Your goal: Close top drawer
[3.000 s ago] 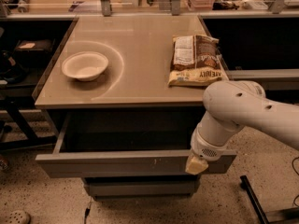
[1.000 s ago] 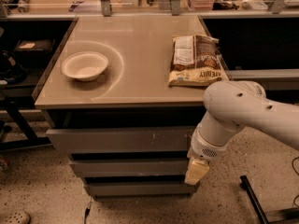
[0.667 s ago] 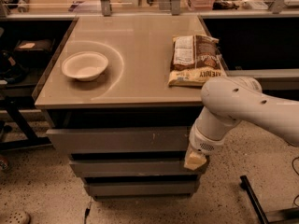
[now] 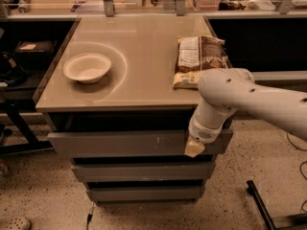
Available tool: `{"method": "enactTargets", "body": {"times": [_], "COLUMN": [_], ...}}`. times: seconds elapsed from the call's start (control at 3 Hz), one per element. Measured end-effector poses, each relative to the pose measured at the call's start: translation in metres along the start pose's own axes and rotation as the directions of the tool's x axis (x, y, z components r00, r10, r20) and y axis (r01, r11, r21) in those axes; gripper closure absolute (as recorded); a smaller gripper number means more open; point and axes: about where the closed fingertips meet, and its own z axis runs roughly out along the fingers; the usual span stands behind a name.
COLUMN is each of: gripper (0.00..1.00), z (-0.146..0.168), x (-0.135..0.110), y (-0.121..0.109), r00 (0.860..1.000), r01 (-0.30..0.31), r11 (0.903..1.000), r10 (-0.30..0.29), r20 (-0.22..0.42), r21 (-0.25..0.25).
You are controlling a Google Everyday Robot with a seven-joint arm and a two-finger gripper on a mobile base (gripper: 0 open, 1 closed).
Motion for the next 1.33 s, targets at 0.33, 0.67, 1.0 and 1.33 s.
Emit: {"method": "enactTargets", "body": {"times": [0.33,0.67,1.0,1.33], "gripper": [0.82,0.59,0.36,0.13], "z": [-0.0004,-0.0003,-0.0003,-0.0003], "x": [-0.0011,-0.0011,-0.0011,-0.0011], "y": [-0.0014,-0.0014,-0.0014,-0.0014], "r00": [1.0,1.0,1.0,1.0], "r01": [0.0,0.0,0.0,0.0], "r11": [1.0,1.0,1.0,1.0], "r10": [0.0,0.0,0.0,0.0], "r20": [0.002,0.002,0.002,0.002], "r21": [0.001,0.001,0.001,0.001]}}
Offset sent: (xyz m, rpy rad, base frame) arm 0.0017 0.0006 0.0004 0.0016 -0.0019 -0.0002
